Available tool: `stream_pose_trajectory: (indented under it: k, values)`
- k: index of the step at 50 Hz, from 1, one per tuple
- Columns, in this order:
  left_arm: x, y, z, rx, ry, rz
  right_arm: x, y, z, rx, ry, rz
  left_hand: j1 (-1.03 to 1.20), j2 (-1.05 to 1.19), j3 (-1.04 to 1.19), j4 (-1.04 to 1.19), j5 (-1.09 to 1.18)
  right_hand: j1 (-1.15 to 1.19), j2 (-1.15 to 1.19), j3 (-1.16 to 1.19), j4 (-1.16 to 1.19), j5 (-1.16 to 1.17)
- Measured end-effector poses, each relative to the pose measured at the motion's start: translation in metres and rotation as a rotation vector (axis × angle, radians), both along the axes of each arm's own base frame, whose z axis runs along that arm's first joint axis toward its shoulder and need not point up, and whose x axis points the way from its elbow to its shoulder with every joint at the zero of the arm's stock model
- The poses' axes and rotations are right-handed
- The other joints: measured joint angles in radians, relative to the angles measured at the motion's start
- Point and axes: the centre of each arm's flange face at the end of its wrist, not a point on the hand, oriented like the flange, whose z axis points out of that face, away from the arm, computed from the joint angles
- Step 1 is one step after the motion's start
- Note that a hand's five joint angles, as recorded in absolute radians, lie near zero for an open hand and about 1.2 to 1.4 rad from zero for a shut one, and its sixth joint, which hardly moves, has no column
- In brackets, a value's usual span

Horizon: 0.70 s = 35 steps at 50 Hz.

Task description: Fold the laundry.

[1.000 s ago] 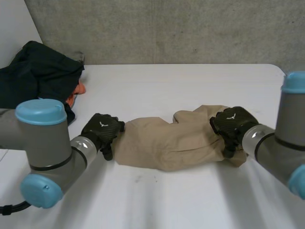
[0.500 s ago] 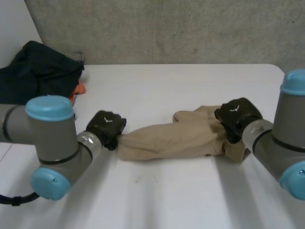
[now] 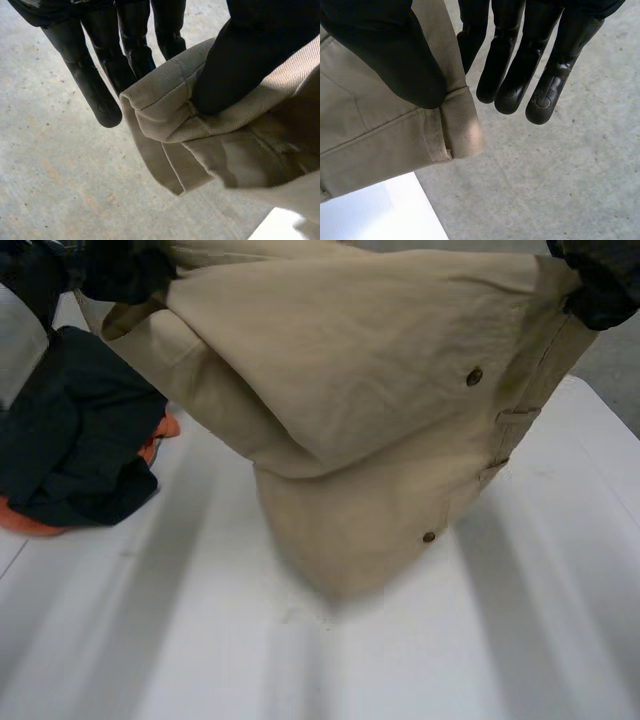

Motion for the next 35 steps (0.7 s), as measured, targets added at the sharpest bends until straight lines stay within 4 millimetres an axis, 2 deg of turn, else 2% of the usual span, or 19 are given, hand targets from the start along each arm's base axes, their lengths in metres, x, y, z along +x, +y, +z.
stream_pose_trajectory:
  k: [4,7,9,14,18,21,23,24,26,28,29,31,35]
  values:
    - [-0.009,-0.018,-0.022,0.064,-0.034,-0.001,0.005,-0.011,-0.014,0.043,0.021,0.022,0.0,0.0,0.0,0.0,0.0,0.0,0.0,0.0,0.0,0.0]
    - [-0.019,-0.038,-0.05,0.137,-0.072,-0.001,0.011,-0.021,-0.031,0.093,0.037,0.037,0.0,0.0,0.0,0.0,0.0,0.0,0.0,0.0,0.0,0.0]
    - [-0.027,-0.055,-0.074,0.193,-0.102,-0.002,0.018,-0.034,-0.052,0.148,0.052,0.046,0.0,0.0,0.0,0.0,0.008,0.0,0.0,0.0,0.0,0.0]
    - [-0.044,-0.09,-0.116,0.267,-0.142,0.0,0.03,-0.063,-0.088,0.19,0.051,0.048,0.0,0.0,0.0,0.0,0.009,0.0,0.0,0.0,0.0,0.0]
    - [-0.055,-0.122,-0.126,0.239,-0.127,0.011,0.042,-0.095,-0.108,0.128,0.004,0.034,0.0,0.0,0.0,0.0,0.009,0.0,0.0,0.0,0.0,0.0]
    - [-0.061,-0.146,-0.118,0.157,-0.085,0.025,0.049,-0.119,-0.112,0.032,-0.053,0.013,0.0,0.0,0.0,0.0,0.009,0.0,0.0,0.0,0.0,0.0]
    - [-0.064,-0.161,-0.1,0.059,-0.036,0.033,0.053,-0.137,-0.107,-0.074,-0.11,-0.008,0.0,0.0,0.0,0.0,0.009,0.0,0.0,0.0,0.0,0.0]
    - [-0.064,-0.161,-0.1,0.059,-0.036,0.033,0.053,-0.137,-0.107,-0.074,-0.11,-0.008,0.0,0.0,0.0,0.0,0.009,0.0,0.0,0.0,0.0,0.0]
    - [-0.065,-0.175,-0.062,-0.129,0.057,0.046,0.059,-0.157,-0.086,-0.263,-0.207,-0.03,0.0,0.0,0.001,0.001,0.009,0.0,0.0,0.0,0.0,0.0]
    - [-0.065,-0.178,-0.043,-0.214,0.1,0.052,0.061,-0.162,-0.077,-0.33,-0.242,-0.034,0.0,0.0,0.001,0.001,0.009,0.0,0.0,0.004,0.0,0.0]
    - [-0.063,-0.179,-0.025,-0.3,0.144,0.058,0.063,-0.167,-0.063,-0.417,-0.288,-0.037,0.0,0.0,0.001,0.001,0.01,0.0,0.0,0.006,0.0,0.0]
    - [-0.061,-0.177,-0.003,-0.399,0.197,0.066,0.064,-0.169,-0.047,-0.502,-0.335,-0.037,0.0,0.0,0.001,0.001,0.009,0.0,0.0,0.008,0.0,0.0]
    - [-0.057,-0.17,0.021,-0.496,0.254,0.074,0.064,-0.169,-0.025,-0.593,-0.4,-0.024,0.0,0.0,0.001,0.001,0.009,0.0,0.0,0.008,0.001,0.0]
